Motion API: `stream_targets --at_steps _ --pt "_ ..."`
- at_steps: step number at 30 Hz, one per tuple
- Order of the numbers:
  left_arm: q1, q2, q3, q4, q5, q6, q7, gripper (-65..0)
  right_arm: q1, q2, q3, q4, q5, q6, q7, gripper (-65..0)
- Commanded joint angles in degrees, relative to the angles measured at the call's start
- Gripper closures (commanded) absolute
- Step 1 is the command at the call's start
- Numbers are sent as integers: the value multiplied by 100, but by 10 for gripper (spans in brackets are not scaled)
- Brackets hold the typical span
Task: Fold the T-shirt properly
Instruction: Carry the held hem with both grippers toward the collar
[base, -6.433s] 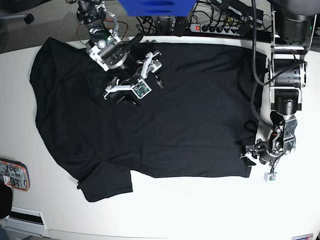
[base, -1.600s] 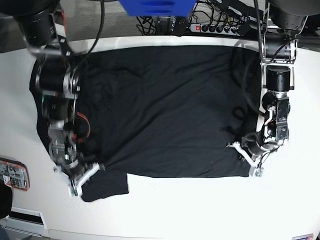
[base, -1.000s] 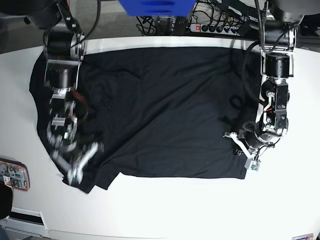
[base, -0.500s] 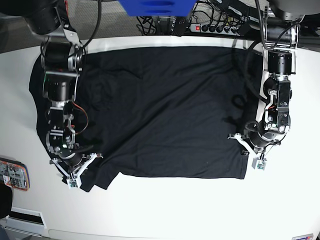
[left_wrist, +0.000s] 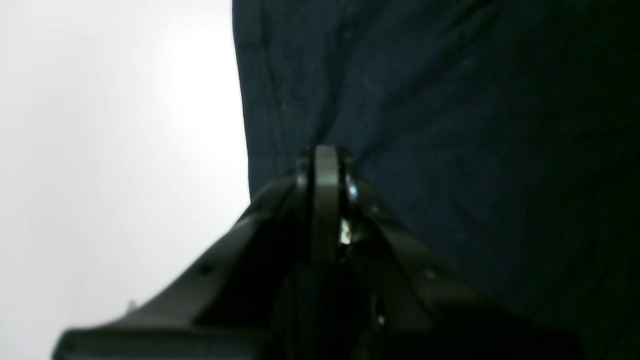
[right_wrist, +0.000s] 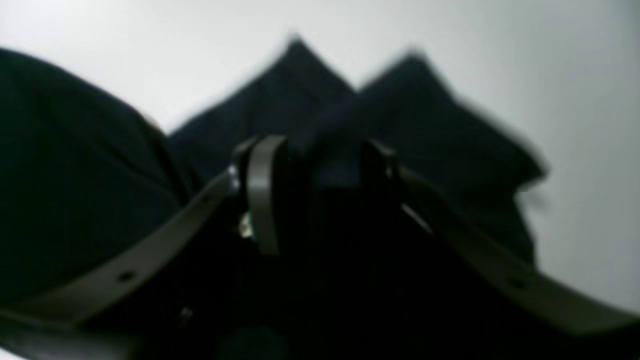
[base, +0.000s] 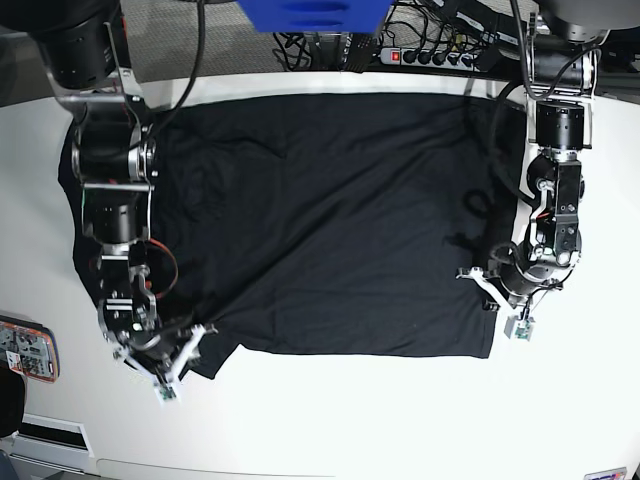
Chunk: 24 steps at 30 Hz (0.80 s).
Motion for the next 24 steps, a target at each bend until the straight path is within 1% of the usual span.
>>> stream_targets --at_steps 1,4,8,10,12,13,14,16,18,21,24 --pt "-144 -76 -34 89 -31 -12 -117 0 154 42 -76 93 34 -4 -56 -252" --pt "-144 -76 -34 89 -31 -12 -117 0 162 42 -207 120 34 -4 -267 -261" --pt "-144 -68 -43 89 -40 14 -117 0 373 16 -216 93 -36 -66 -478 -267" --pt "-135 -68 -43 89 -40 14 -117 0 373 7 -225 93 -370 -330 -478 -267" --pt "-135 -68 -8 89 -40 14 -117 -73 365 -2 -225 120 -862 -567 -469 -267" --pt "-135 -68 1 89 -40 5 -117 -114 365 -63 -225 120 -1126 -708 -460 -264" --pt "-135 -68 1 89 -40 5 -117 -160 365 -213 -216 120 -1443 -866 -442 -263" --pt "-135 -59 1 89 -40 -3 -117 -226 365 -406 -199 120 -1961 -1059 -425 -262" --pt "-135 -59 1 89 -40 -3 -117 -261 365 -511 -190 129 -2252 -1094 -425 -262" --pt "-135 -59 1 89 -40 -3 -117 -248 356 -863 -181 129 -2436 -1103 -425 -262" --pt "-135 -59 1 89 -40 -3 -117 -223 356 -1083 -181 129 -2480 -1103 -425 -262"
